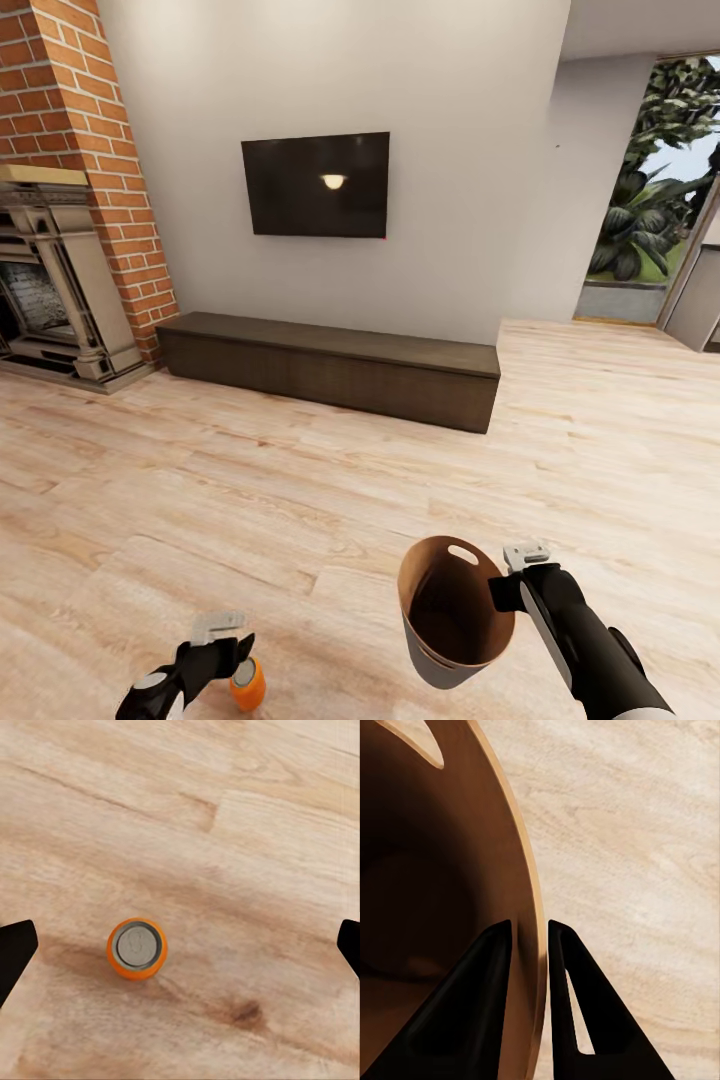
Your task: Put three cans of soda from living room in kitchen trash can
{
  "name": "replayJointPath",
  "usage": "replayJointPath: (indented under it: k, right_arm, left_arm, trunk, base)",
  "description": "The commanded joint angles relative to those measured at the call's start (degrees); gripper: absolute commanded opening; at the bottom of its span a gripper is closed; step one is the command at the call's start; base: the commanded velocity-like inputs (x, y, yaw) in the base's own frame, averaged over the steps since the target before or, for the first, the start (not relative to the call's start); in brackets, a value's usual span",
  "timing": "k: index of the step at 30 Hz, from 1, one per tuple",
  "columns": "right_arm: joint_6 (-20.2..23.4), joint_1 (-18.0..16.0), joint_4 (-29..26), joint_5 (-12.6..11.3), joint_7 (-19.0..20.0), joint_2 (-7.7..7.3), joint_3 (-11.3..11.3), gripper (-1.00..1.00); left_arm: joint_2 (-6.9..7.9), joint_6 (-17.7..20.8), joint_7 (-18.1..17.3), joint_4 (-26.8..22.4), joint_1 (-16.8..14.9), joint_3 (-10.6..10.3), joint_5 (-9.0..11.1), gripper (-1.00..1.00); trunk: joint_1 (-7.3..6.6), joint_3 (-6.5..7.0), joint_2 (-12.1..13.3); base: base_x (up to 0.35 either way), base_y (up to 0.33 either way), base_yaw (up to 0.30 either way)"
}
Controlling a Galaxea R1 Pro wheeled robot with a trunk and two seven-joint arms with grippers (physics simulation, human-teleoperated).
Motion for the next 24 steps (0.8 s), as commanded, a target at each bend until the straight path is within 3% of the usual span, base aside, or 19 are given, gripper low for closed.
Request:
replayJointPath:
  k: [1, 8, 21, 24]
  right_arm:
    - [-0.03, -0.02, -0.01, -0.66, 0.31, 0.01, -0.01, -1.0]
    - [-0.05, -0.02, 0.03, -0.66, 0.3, 0.01, -0.01, -1.0]
    - [-0.09, -0.02, 0.04, -0.66, 0.3, 0.01, -0.01, -1.0]
    - [-0.09, -0.02, 0.04, -0.66, 0.3, 0.01, -0.01, -1.0]
  left_arm:
    - [-0.32, -0.33, 0.67, 0.7, -0.37, 0.0, -0.02, 1.0]
    - [-1.39, -1.53, 3.05, 3.14, -1.97, -0.02, -0.14, 1.0]
    - [-1.25, -1.94, 3.41, 3.4, -2.39, 0.27, -0.17, 1.0]
    - [-1.13, -3.46, 3.42, 3.42, -2.39, 0.31, -0.17, 1.0]
  trunk:
    - [0.0, 0.01, 0.0]
    - [0.0, 0.01, 0.0]
    - [0.0, 0.01, 0.0]
    - [0.0, 0.01, 0.0]
  base:
    - [0.0, 0.0, 0.0]
    - [0.0, 0.0, 0.0]
    - [0.0, 0.0, 0.0]
    - [0.0, 0.0, 0.0]
